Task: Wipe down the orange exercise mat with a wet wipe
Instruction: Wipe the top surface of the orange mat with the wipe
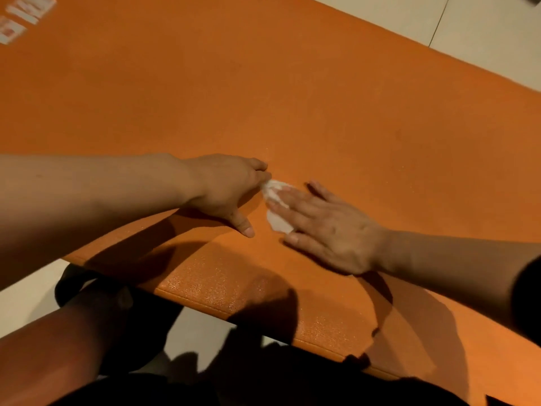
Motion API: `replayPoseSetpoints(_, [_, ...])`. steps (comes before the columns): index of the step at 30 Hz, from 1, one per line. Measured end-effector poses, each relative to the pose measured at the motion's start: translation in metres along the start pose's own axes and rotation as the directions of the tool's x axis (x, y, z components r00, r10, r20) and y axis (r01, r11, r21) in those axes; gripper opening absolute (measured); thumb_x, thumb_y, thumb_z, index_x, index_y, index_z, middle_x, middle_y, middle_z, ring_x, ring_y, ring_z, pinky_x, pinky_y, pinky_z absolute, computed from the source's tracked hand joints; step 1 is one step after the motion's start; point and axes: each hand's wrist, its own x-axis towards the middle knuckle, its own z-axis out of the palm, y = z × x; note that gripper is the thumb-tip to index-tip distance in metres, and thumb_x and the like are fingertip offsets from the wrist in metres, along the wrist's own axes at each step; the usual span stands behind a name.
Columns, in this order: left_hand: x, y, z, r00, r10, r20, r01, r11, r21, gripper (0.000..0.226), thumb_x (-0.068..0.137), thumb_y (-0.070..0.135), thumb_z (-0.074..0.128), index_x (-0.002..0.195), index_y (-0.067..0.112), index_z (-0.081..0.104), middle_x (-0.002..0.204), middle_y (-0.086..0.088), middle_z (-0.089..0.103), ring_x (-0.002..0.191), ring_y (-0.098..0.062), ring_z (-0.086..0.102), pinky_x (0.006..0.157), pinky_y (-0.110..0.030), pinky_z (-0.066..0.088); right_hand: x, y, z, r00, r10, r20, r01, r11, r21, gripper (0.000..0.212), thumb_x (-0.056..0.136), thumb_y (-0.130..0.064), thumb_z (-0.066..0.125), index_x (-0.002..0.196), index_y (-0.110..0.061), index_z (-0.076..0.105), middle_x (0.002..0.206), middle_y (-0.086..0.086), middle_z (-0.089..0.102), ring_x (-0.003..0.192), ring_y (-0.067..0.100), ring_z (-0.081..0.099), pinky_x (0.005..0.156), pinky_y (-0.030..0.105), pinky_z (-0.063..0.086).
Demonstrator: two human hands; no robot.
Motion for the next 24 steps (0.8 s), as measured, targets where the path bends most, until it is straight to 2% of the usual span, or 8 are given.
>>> replayPoseSetpoints(2, [0.000,-0.002,0.002,1.000,0.004,-0.018,-0.003,1.000,0.017,0.112,0.070,0.068,0.068,0.154,0.017,0.015,0.162,0.002,0.007,0.144,-0.019,0.023,0.109,-0.027,0.030,-0.016,0.012,0.003,0.993,0.119,-0.011,-0.118,0.993,0.004,0.071,0.092,-0.063,-0.006,0.153,-0.027,-0.014,0.161,-0.006,-0.017,0.147,0.009,-0.019,0.120,0.042,-0.007])
replayPoseSetpoints(4, [0.000,-0.003,0.002,0.998,0.011,-0.055,-0.009,0.999,0.032,0.107,0.070,0.069,0.067,0.151,0.015,0.023,0.160,0.000,0.015,0.141,-0.019,0.030,0.108,-0.029,0.035,-0.036,0.002,0.008,0.984,0.176,0.015,-0.176,0.984,0.025,0.073,0.091,-0.065,-0.007,0.151,-0.026,-0.022,0.158,-0.007,-0.027,0.144,0.009,-0.027,0.120,0.040,-0.007])
replayPoseSetpoints(8, [0.002,-0.002,0.005,0.990,0.016,-0.144,-0.010,0.999,0.038,0.089,0.076,0.068,0.061,0.142,0.014,0.038,0.155,-0.001,0.027,0.136,-0.020,0.038,0.103,-0.029,0.039,-0.037,-0.033,0.007,0.991,0.114,0.071,-0.122,0.985,0.123,0.074,0.093,-0.066,-0.001,0.152,-0.025,-0.018,0.159,-0.003,-0.024,0.144,0.011,-0.028,0.120,0.036,-0.011])
replayPoseSetpoints(12, [0.005,-0.003,0.007,0.986,0.012,-0.169,-0.011,1.000,0.006,0.082,0.081,0.065,0.059,0.142,0.015,0.039,0.149,-0.002,0.034,0.134,-0.020,0.039,0.103,-0.033,0.041,0.004,-0.007,-0.009,0.995,0.079,0.054,-0.083,0.994,0.071,0.075,0.090,-0.063,-0.005,0.154,-0.025,-0.012,0.160,-0.004,-0.017,0.146,0.009,-0.020,0.118,0.036,-0.017])
replayPoseSetpoints(16, [0.007,-0.002,0.006,0.983,0.014,-0.182,-0.011,1.000,0.020,0.080,0.082,0.065,0.058,0.141,0.014,0.040,0.151,-0.001,0.032,0.135,-0.020,0.037,0.105,-0.033,0.039,-0.006,0.033,-0.008,0.975,0.221,0.018,-0.222,0.975,0.026,0.081,0.083,-0.070,-0.019,0.152,-0.028,-0.017,0.160,-0.005,-0.018,0.147,0.009,-0.019,0.120,0.040,-0.011])
replayPoseSetpoints(18, [0.006,-0.004,0.006,0.984,0.017,-0.179,-0.014,1.000,0.015,0.080,0.083,0.064,0.058,0.143,0.014,0.038,0.154,0.000,0.028,0.138,-0.019,0.033,0.106,-0.032,0.037,-0.023,0.028,-0.001,0.966,0.255,0.033,-0.256,0.966,0.035,0.079,0.085,-0.069,-0.016,0.151,-0.027,-0.020,0.159,-0.005,-0.023,0.145,0.009,-0.023,0.120,0.040,-0.008])
replayPoseSetpoints(20, [0.008,-0.006,0.004,0.983,0.020,-0.181,-0.018,1.000,0.011,0.081,0.083,0.063,0.058,0.143,0.014,0.037,0.156,-0.001,0.024,0.140,-0.018,0.031,0.107,-0.031,0.036,-0.028,0.009,0.001,0.972,0.227,0.056,-0.231,0.970,0.078,0.079,0.086,-0.070,-0.012,0.151,-0.026,-0.021,0.159,-0.005,-0.025,0.144,0.009,-0.026,0.120,0.039,-0.009])
replayPoseSetpoints(24, [0.016,-0.006,-0.002,0.984,0.024,-0.177,-0.025,1.000,-0.007,0.081,0.085,0.060,0.058,0.146,0.015,0.033,0.157,0.000,0.022,0.141,-0.017,0.029,0.109,-0.026,0.033,0.004,-0.002,-0.006,0.995,0.074,0.067,-0.081,0.992,0.096,0.076,0.091,-0.065,-0.005,0.153,-0.024,-0.014,0.160,-0.002,-0.018,0.145,0.009,-0.023,0.119,0.036,-0.016])
